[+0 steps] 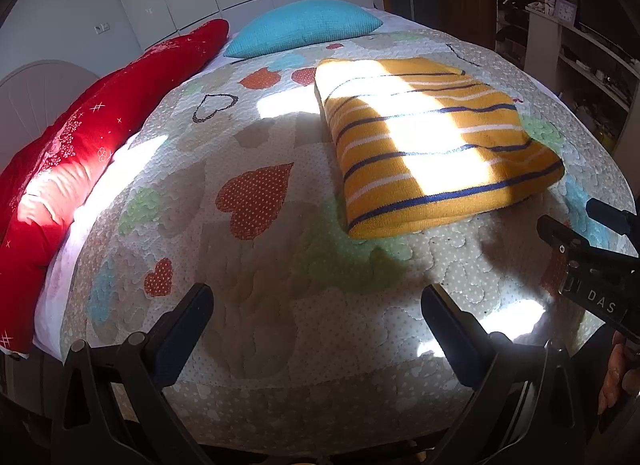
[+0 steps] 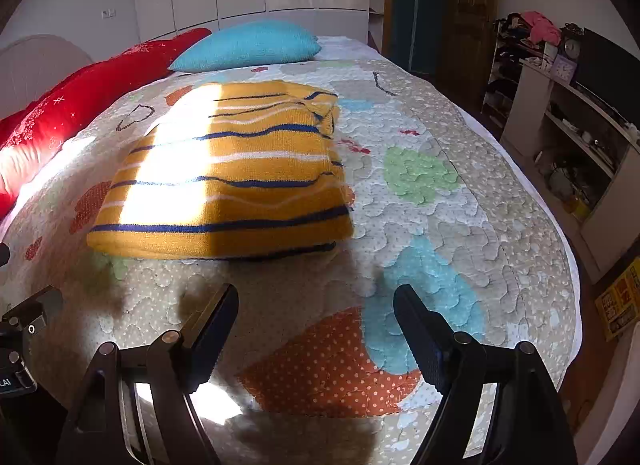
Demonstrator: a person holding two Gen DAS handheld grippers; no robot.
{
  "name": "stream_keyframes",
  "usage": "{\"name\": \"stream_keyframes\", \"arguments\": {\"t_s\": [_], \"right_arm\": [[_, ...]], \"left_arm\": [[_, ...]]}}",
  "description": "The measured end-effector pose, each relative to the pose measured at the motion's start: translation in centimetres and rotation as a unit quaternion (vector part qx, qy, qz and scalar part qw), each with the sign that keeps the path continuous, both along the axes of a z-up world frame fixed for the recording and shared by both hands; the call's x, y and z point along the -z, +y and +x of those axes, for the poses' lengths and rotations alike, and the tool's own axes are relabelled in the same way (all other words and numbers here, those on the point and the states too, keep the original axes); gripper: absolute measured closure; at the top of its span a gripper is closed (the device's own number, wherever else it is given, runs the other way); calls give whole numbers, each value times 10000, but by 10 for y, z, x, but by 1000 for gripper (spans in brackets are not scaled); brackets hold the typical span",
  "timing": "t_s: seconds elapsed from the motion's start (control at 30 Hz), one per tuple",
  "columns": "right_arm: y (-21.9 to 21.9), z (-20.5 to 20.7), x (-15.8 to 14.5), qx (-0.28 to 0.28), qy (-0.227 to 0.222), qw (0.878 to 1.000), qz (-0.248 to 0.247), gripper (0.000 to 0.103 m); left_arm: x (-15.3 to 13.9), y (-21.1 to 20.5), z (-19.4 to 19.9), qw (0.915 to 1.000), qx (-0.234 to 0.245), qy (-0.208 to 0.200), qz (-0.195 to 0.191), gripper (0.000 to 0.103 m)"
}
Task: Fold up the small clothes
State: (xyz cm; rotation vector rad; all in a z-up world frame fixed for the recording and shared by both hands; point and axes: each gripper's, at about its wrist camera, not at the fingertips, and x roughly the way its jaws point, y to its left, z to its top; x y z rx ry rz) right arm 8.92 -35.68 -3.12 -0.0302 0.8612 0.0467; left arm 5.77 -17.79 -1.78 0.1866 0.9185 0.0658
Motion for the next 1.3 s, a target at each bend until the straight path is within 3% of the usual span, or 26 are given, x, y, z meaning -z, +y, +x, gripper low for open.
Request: {"name": "stream_keyframes", "arguments": {"t_s": [0.47, 1.3], "right_arm": [[11, 6, 9, 22, 156, 9998, -130, 19], [28, 16, 7, -106, 119, 9995, -291, 19]], "left_arm": [[9, 7, 1, 9999, -66, 128, -9, 0], [25, 21, 12, 9975, -105, 501, -496, 0]]}}
